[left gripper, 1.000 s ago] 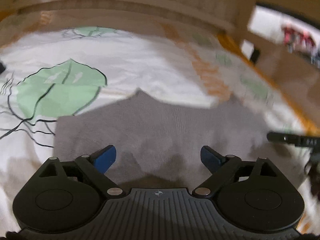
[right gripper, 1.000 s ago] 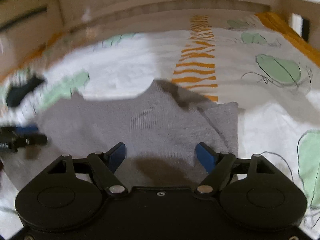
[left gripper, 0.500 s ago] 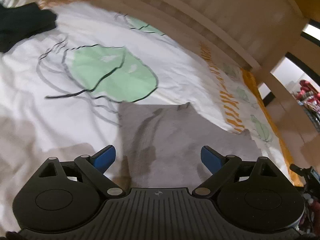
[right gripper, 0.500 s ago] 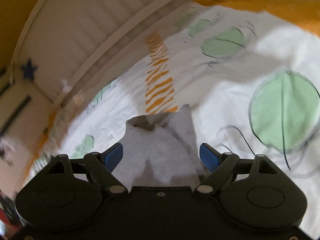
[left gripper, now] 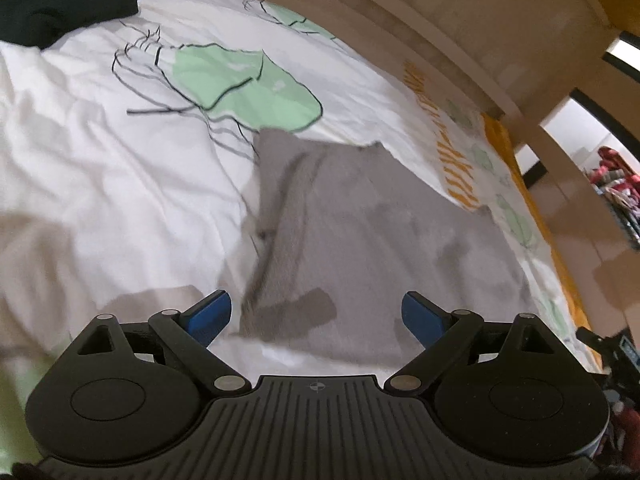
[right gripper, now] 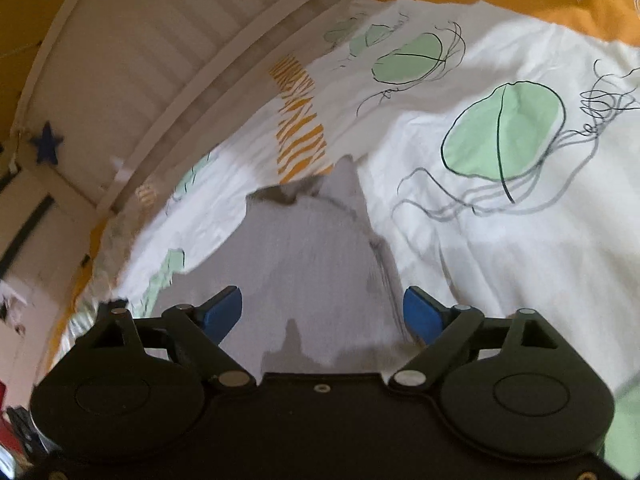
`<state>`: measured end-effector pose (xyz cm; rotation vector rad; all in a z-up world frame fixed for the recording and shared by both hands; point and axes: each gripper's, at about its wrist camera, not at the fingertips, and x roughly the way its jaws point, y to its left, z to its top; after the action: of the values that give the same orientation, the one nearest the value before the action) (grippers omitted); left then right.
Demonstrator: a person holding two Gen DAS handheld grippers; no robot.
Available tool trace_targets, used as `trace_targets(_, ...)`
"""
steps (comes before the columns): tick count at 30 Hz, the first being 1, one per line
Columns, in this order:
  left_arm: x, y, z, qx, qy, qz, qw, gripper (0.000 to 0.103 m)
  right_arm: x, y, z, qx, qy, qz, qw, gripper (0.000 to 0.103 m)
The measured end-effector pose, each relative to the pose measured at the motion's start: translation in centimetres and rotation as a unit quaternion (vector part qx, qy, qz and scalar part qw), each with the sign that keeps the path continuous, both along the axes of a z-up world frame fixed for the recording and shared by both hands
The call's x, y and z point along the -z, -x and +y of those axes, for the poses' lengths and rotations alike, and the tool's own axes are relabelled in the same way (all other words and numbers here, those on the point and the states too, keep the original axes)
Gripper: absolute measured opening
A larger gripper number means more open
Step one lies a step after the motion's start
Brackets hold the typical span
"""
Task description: Fold large clothes
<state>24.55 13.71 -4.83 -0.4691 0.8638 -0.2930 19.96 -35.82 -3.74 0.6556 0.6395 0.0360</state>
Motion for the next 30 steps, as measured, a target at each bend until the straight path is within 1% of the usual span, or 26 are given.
trace_targets(3,0.5,1.6,-0.3,-0.004,0.015,0.008,0.9999,0.093,0.2,1.3,0.8,-0.004,0.013,0.005,1.000,0.089)
trace_targets(6,1.3,2.6,-0.4,-0.014,0.039,0.021,0.9989,0.093,0.6,2.3,1.4,-0.014,0.008,0.011,1.000,0.089)
trace_targets(9,2.1,2.3,-0.7,-0.017,0.039,0.030,0.9986,0.093,1.3,2.0,2.1,-0.029,0.006,0.024,0.999,0.089)
trace_targets(11,2.5,1.9,-0.9,-0.020,0.036,0.026,0.9988,0.093,2.0,1.4,2.3,-0.033,0.000,0.034,0.999,0.089)
trace_targets(15,3.2,0.7,-1.2,-0.035,0.048,0.013,0.9982,0.095,3.7,0.7,2.6,-0.032,-0.022,0.042,0.998,0.090)
trace_targets(18,3.6,-0.3,-1.7,-0.038,0.047,-0.002,0.9981,0.097,4.5,0.1,2.4,-0.029,-0.043,0.022,0.998,0.094)
trace_targets(20,3.7,-0.8,-2.1,-0.036,0.044,-0.015,0.9983,0.098,4.9,-0.4,2.4,-0.030,-0.055,0.007,0.998,0.101)
trace_targets(21,3.8,-1.0,-2.2,-0.035,0.044,-0.021,0.9982,0.099,5.0,-0.5,2.4,-0.032,-0.056,0.001,0.998,0.103)
trace_targets(25,4.0,-1.8,-2.6,-0.039,0.060,-0.034,0.9969,0.100,5.3,-1.0,2.8,-0.036,-0.046,-0.023,0.998,0.103)
trace_targets(29,4.0,-2.2,-2.7,-0.046,0.073,-0.034,0.9957,0.100,5.6,-1.5,2.6,-0.028,-0.056,-0.043,0.997,0.103)
trace_targets(30,4.0,-2.2,-2.7,-0.047,0.073,-0.035,0.9956,0.098,5.7,-1.6,2.5,-0.026,-0.061,-0.047,0.997,0.103)
